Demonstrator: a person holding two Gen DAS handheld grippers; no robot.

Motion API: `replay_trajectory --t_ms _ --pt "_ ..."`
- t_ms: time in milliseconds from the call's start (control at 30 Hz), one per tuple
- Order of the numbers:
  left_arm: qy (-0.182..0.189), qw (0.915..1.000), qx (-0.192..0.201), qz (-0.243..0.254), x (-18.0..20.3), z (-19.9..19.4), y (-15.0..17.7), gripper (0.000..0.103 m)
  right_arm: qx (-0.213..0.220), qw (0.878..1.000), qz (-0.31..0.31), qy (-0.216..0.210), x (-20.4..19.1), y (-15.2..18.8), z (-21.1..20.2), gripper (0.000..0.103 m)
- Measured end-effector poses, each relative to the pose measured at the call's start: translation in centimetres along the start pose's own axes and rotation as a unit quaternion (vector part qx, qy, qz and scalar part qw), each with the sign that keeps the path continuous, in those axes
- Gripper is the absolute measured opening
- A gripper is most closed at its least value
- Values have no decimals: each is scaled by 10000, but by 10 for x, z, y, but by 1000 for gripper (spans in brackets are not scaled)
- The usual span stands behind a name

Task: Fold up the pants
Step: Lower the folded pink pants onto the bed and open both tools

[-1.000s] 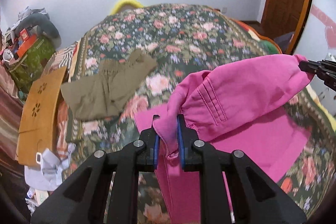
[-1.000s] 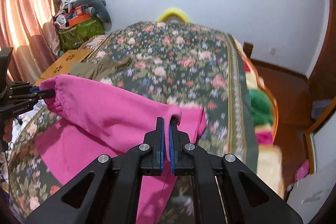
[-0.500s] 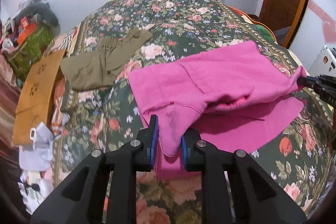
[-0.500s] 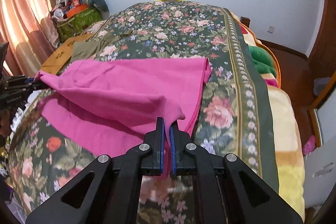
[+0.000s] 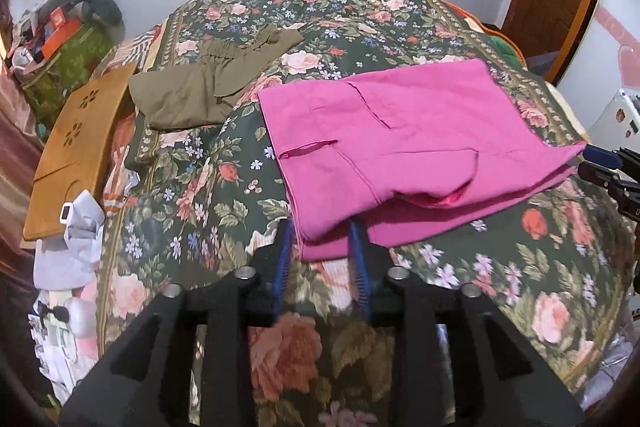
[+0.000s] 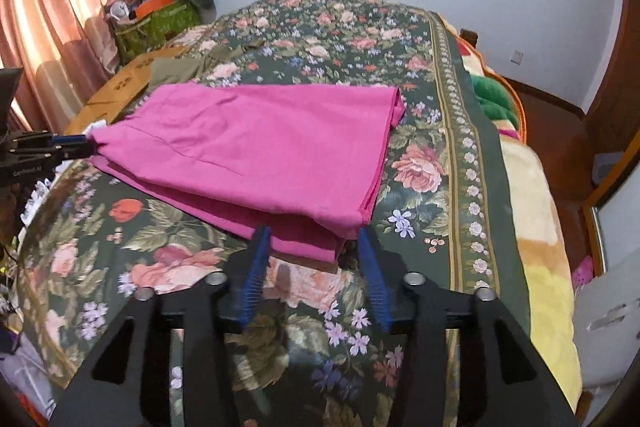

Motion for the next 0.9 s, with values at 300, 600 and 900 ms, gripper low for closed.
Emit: replay_trajectory --t_ms 300,600,900 --pt "-53 9988 482 84 17 -37 -20 88 325 9980 -500 -186 -30 -15 -15 70" --pt "-103 9971 -78 756 54 3 -25 94 23 9950 -868 -491 -51 -24 18 70" --pt "-207 9917 -213 1252 75 26 -21 94 -289 9913 -1073 -701 -61 -24 41 55"
Point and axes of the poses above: each gripper's, at about its wrist camera, not at the fingertips, and z roughly the way its jaws point, x to its right, y to its underside, the point moved 1 cm from there along z, roughly the way its jaws point, and after that the axes turned 2 degrees about y, right-handed, at the moved point
